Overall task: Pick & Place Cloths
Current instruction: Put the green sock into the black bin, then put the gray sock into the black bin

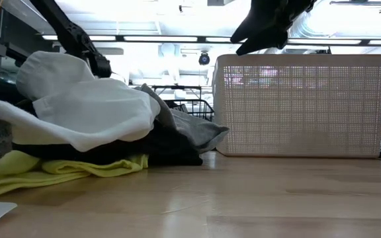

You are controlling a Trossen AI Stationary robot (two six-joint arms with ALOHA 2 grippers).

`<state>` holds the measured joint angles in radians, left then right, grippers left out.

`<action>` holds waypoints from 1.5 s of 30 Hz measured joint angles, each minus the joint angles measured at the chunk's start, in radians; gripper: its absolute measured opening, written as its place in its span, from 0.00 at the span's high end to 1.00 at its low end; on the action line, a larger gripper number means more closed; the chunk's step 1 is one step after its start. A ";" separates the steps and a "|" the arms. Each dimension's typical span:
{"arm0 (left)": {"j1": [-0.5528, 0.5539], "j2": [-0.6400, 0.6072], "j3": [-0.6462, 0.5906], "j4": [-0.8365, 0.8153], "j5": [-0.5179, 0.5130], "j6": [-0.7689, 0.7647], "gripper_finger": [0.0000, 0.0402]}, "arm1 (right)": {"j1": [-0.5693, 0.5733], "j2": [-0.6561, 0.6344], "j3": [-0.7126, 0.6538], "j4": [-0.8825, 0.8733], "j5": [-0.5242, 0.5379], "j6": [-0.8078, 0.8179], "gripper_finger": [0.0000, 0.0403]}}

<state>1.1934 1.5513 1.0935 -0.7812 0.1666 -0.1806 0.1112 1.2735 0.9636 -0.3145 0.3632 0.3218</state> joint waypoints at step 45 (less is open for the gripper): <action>-0.664 -0.615 0.000 -0.036 -0.059 -0.069 0.47 | 0.058 0.503 0.000 0.237 0.065 0.046 0.35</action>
<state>0.5290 0.9363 1.0939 -0.8173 0.1075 -0.2496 0.1692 1.7767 0.9634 -0.0772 0.4278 0.3677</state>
